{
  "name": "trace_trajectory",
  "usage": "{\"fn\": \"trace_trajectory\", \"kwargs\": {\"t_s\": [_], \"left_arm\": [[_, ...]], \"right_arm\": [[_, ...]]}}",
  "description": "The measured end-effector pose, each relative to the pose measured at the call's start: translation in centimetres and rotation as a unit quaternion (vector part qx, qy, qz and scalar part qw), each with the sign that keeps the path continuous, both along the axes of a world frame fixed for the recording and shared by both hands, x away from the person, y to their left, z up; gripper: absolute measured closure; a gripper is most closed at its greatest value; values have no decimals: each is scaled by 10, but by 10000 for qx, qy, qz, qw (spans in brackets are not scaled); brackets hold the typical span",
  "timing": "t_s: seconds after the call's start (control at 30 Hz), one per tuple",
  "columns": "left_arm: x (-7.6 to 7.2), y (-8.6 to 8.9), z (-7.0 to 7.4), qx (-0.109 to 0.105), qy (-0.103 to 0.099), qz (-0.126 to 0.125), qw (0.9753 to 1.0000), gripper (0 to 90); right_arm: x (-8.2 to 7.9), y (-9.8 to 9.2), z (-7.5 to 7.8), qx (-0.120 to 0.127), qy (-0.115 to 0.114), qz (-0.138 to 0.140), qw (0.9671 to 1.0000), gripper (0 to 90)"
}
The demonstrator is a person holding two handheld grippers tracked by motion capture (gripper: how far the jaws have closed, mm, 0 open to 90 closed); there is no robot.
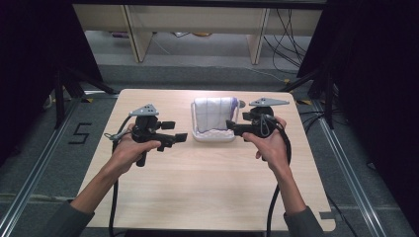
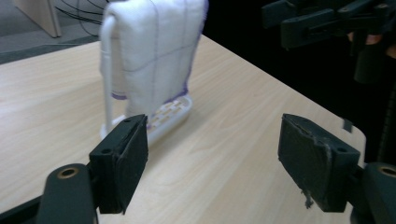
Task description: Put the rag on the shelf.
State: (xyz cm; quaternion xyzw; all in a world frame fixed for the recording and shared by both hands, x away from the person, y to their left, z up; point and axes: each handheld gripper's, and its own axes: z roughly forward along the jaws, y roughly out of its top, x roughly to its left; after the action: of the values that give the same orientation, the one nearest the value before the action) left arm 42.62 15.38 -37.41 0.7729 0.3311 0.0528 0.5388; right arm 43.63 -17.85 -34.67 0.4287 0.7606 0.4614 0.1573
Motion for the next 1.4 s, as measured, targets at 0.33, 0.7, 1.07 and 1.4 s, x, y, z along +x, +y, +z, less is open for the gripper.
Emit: {"fn": "trace_trajectory", "kwargs": {"t_s": [0.33, 0.7, 1.07, 1.4], "left_arm": [[-12, 4, -19, -152, 127, -158, 9997, 232], [-25, 15, -39, -116, 115, -42, 9999, 220], [-47, 16, -58, 257, -123, -62, 9996, 216], [-62, 18, -71, 399, -134, -79, 9991, 215]], "right_arm": [[-17, 2, -15, 23, -31, 101, 9999, 292], [-29, 9, -31, -51, -95, 309, 9995, 291], [-33, 13, -52, 4, 50, 468, 9989, 289], [-41, 23, -61, 95, 215, 576, 9981, 281]]}}
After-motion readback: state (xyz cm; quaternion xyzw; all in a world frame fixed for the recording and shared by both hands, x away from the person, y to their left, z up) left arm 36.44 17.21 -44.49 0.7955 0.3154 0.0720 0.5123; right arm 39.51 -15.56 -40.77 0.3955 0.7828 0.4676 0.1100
